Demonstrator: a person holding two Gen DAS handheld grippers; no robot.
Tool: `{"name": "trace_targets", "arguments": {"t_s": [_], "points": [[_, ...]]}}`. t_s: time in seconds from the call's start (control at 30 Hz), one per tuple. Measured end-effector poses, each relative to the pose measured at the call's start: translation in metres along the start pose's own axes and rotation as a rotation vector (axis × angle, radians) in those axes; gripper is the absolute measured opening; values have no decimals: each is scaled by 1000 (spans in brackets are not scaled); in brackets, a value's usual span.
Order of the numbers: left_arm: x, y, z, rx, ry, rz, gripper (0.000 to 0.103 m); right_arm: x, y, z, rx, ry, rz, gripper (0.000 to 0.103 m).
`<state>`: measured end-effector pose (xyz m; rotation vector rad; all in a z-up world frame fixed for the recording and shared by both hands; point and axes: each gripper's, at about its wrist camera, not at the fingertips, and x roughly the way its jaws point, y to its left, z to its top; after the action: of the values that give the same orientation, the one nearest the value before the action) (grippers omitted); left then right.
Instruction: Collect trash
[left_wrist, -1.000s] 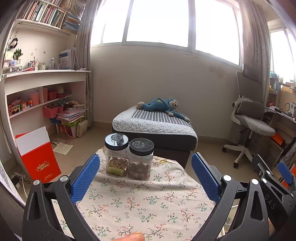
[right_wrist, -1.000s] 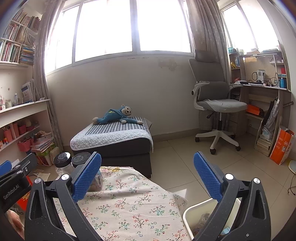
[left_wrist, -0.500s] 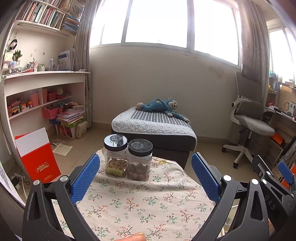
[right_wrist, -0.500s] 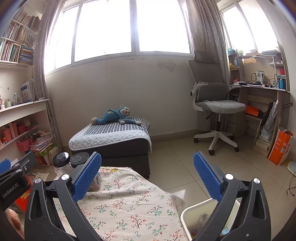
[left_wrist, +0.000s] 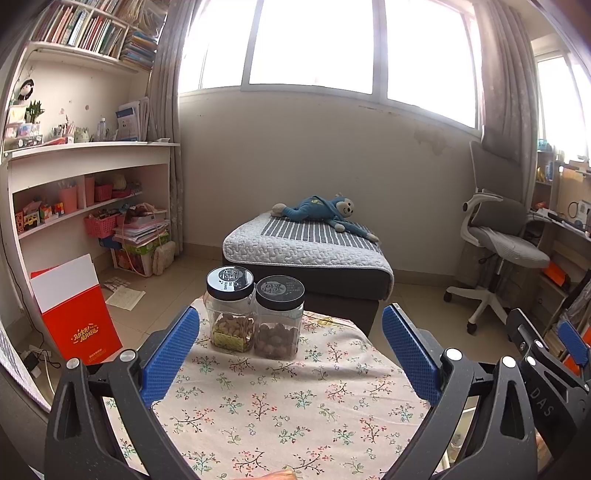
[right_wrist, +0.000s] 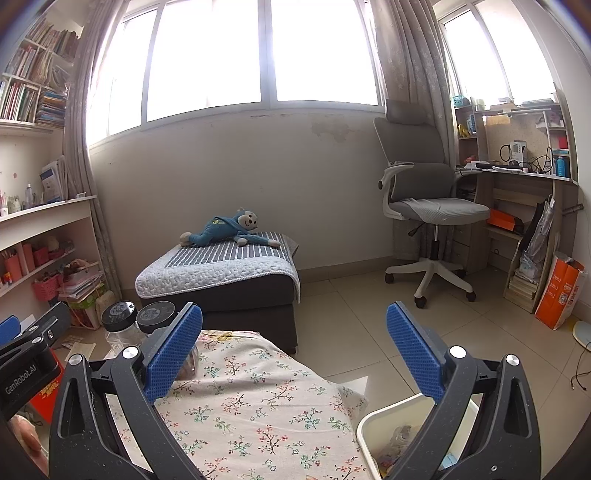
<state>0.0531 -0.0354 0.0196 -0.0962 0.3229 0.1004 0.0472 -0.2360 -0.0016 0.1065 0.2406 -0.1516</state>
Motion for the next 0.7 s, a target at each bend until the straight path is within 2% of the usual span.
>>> {"name": "trace_targets", "arguments": {"t_s": [0.37,0.7], "points": [[3,-3,-3,23,-4,-6,96,0,-3,-2,1,5,-2,96],[3,-6,-6,40,-12,-30,91,0,-4,-2,1,8,-2,96]]}}
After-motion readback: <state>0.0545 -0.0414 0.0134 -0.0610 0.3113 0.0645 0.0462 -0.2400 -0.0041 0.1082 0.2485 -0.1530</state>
